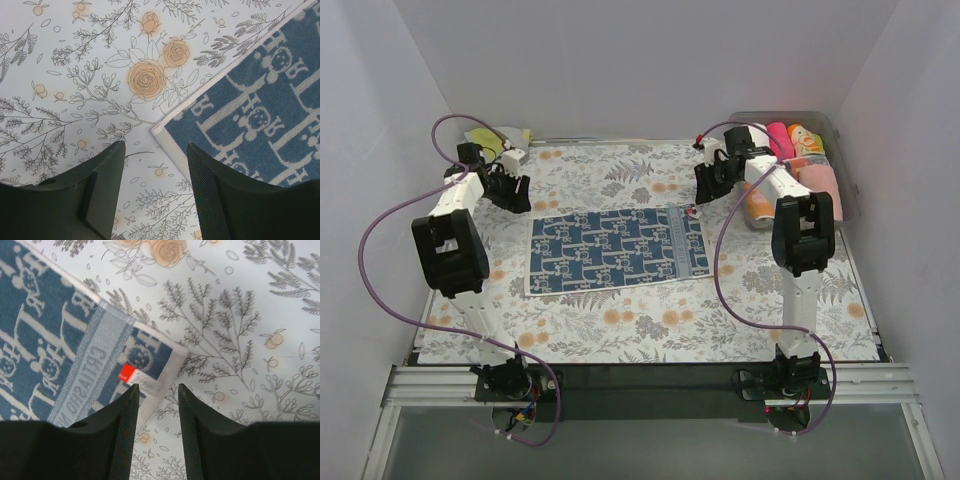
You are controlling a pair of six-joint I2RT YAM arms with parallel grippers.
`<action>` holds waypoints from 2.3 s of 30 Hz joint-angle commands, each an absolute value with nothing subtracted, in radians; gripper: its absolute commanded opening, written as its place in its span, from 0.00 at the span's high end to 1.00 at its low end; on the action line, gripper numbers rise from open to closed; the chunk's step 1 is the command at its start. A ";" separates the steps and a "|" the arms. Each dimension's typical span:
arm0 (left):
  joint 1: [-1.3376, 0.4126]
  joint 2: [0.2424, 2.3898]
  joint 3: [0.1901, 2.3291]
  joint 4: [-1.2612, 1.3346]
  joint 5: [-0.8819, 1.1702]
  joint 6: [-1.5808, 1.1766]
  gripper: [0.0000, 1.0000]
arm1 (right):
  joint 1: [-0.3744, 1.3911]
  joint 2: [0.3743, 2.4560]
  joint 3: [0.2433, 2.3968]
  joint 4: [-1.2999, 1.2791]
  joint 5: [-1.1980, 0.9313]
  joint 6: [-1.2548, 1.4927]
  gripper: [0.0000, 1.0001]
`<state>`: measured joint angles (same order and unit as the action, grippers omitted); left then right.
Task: Roll the towels
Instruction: Fold the towel
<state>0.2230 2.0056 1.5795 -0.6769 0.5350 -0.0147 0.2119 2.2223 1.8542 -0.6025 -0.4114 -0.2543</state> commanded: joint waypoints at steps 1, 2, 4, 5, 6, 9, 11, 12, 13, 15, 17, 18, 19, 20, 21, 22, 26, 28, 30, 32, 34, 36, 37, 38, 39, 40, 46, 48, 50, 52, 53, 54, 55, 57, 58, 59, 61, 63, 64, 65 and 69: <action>0.224 1.988 1.612 -0.684 0.549 -0.005 0.51 | 0.219 2.123 1.800 -0.615 -0.454 -0.333 0.63; 0.224 1.990 1.611 -0.684 0.551 -0.005 0.51 | 0.221 2.118 1.789 -0.608 -0.421 -0.327 0.63; 0.222 1.993 1.615 -0.684 0.560 -0.005 0.51 | 0.222 2.143 1.814 -0.600 -0.382 -0.301 0.64; 0.224 1.997 1.615 -0.683 0.564 -0.005 0.51 | 0.225 2.155 1.830 -0.594 -0.344 -0.273 0.65; 0.224 1.999 1.620 -0.681 0.565 -0.006 0.51 | 0.235 2.187 1.845 -0.595 -0.327 -0.262 0.66; 0.224 2.013 1.632 -0.681 0.560 -0.012 0.51 | 0.248 2.226 1.888 -0.591 -0.284 -0.256 0.68; 0.224 2.019 1.644 -0.683 0.561 -0.015 0.51 | 0.262 2.240 1.902 -0.591 -0.259 -0.258 0.69; 0.224 2.025 1.649 -0.683 0.560 -0.017 0.51 | 0.268 2.250 1.902 -0.591 -0.253 -0.261 0.69; 0.224 2.028 1.657 -0.683 0.560 -0.021 0.51 | 0.270 2.253 1.901 -0.588 -0.246 -0.262 0.69; 0.224 2.029 1.664 -0.683 0.554 -0.021 0.50 | 0.275 2.264 1.898 -0.583 -0.227 -0.261 0.69; 0.224 2.036 1.669 -0.684 0.546 -0.023 0.49 | 0.281 2.272 1.893 -0.568 -0.197 -0.261 0.68; 0.222 2.036 1.670 -0.683 0.540 -0.021 0.49 | 0.285 2.279 1.891 -0.565 -0.189 -0.261 0.68; 0.224 2.039 1.671 -0.684 0.537 -0.021 0.48 | 0.290 2.284 1.891 -0.560 -0.184 -0.258 0.67; 0.224 2.039 1.669 -0.684 0.535 -0.023 0.48 | 0.291 2.290 1.893 -0.551 -0.170 -0.253 0.67; 0.224 2.040 1.670 -0.684 0.534 -0.021 0.47 | 0.299 2.301 1.897 -0.548 -0.167 -0.253 0.67; 0.222 2.042 1.669 -0.684 0.531 -0.023 0.47 | 0.304 2.307 1.899 -0.546 -0.160 -0.252 0.67; 0.222 2.055 1.672 -0.684 0.519 -0.023 0.46 | 0.314 2.324 1.904 -0.528 -0.114 -0.241 0.67; 0.224 2.059 1.678 -0.684 0.522 -0.023 0.46 | 0.313 2.321 1.905 -0.525 -0.103 -0.238 0.66; 0.224 2.063 1.684 -0.684 0.522 -0.025 0.46 | 0.311 2.307 1.908 -0.525 -0.112 -0.233 0.63; 0.224 2.063 1.686 -0.684 0.523 -0.028 0.46 | 0.311 2.292 1.902 -0.523 -0.141 -0.230 0.62; 0.224 2.066 1.686 -0.686 0.525 -0.026 0.46 | 0.310 2.283 1.907 -0.523 -0.155 -0.230 0.63; 0.224 2.072 1.687 -0.681 0.525 -0.028 0.46 | 0.311 2.295 1.916 -0.525 -0.152 -0.227 0.64; 0.224 2.075 1.687 -0.678 0.525 -0.032 0.46 | 0.310 2.299 1.919 -0.525 -0.150 -0.227 0.64; 0.224 2.077 1.687 -0.675 0.529 -0.035 0.46 | 0.310 2.306 1.921 -0.526 -0.147 -0.226 0.65; 0.224 2.080 1.690 -0.676 0.532 -0.037 0.46 | 0.311 2.310 1.919 -0.526 -0.149 -0.224 0.65; 0.224 2.086 1.695 -0.678 0.538 -0.041 0.46 | 0.310 2.310 1.917 -0.526 -0.153 -0.224 0.66; 0.219 2.134 1.720 -0.704 0.551 -0.052 0.47 | 0.308 2.319 1.905 -0.526 -0.169 -0.230 0.93; 0.219 2.175 1.750 -0.724 0.545 -0.061 0.48 | 0.304 2.315 1.902 -0.526 -0.179 -0.232 0.99; 0.219 2.190 1.761 -0.733 0.535 -0.064 0.50 | 0.304 2.312 1.901 -0.526 -0.187 -0.235 0.99; 0.218 2.197 1.758 -0.727 0.519 -0.064 0.50 | 0.302 2.306 1.902 -0.526 -0.196 -0.236 0.99; 0.216 2.200 1.759 -0.733 0.520 -0.061 0.51 | 0.301 2.304 1.902 -0.528 -0.204 -0.238 0.99; 0.215 2.204 1.766 -0.744 0.522 -0.055 0.52 | 0.301 2.298 1.901 -0.528 -0.206 -0.238 0.99; 0.216 2.204 1.767 -0.762 0.522 -0.046 0.53 | 0.301 2.296 1.899 -0.529 -0.207 -0.238 0.99; 0.215 2.194 1.753 -0.778 0.529 -0.031 0.54 | 0.301 2.289 1.894 -0.531 -0.209 -0.239 0.99; 0.215 2.188 1.731 -0.785 0.532 -0.014 0.55 | 0.299 2.287 1.891 -0.531 -0.213 -0.239 0.99; 0.216 2.181 1.721 -0.790 0.544 -0.006 0.56 | 0.299 2.284 1.888 -0.531 -0.216 -0.239 0.99; 0.215 2.168 1.697 -0.807 0.561 0.023 0.58 | 0.301 2.283 1.885 -0.532 -0.219 -0.241 0.99; 0.216 2.164 1.684 -0.810 0.560 0.028 0.59 | 0.299 2.280 1.885 -0.532 -0.218 -0.241 0.99; 0.215 2.164 1.681 -0.813 0.560 0.028 0.59 | 0.299 2.279 1.885 -0.534 -0.218 -0.242 0.99; 0.216 2.167 1.675 -0.813 0.560 0.031 0.60 | 0.301 2.279 1.885 -0.535 -0.221 -0.242 0.99; 0.215 2.186 1.687 -0.811 0.600 0.015 0.63 | 0.298 2.276 1.885 -0.540 -0.232 -0.247 0.99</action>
<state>0.2195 2.2150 1.7008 -0.7635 0.5571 0.0101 0.3012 2.3070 1.8759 -0.5423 -0.2012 -0.2390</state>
